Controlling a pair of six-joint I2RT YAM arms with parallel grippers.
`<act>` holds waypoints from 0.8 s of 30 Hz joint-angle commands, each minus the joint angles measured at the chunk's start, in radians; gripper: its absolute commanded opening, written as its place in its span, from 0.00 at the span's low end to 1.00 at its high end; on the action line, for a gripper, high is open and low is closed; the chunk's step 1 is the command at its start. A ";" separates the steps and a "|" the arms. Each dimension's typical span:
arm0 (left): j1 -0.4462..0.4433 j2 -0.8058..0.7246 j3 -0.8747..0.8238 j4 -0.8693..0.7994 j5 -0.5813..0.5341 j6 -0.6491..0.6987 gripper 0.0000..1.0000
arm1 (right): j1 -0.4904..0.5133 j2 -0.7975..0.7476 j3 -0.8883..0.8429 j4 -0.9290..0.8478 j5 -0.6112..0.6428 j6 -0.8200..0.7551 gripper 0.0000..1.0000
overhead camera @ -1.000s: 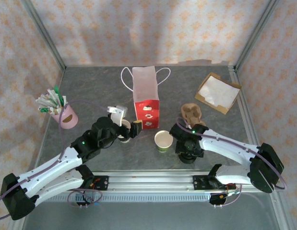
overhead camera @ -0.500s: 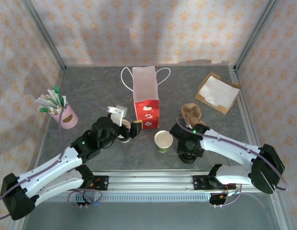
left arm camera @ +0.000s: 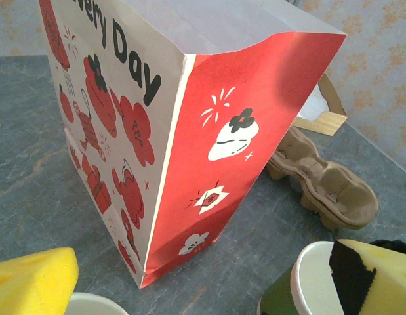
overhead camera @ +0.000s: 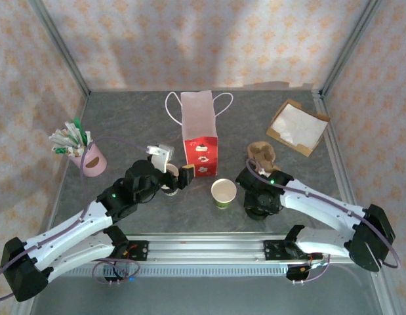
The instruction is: Pack the takeout coffee
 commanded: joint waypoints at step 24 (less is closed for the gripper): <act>-0.006 -0.006 0.032 -0.001 -0.011 0.016 1.00 | -0.152 -0.146 -0.100 0.101 -0.068 -0.039 0.68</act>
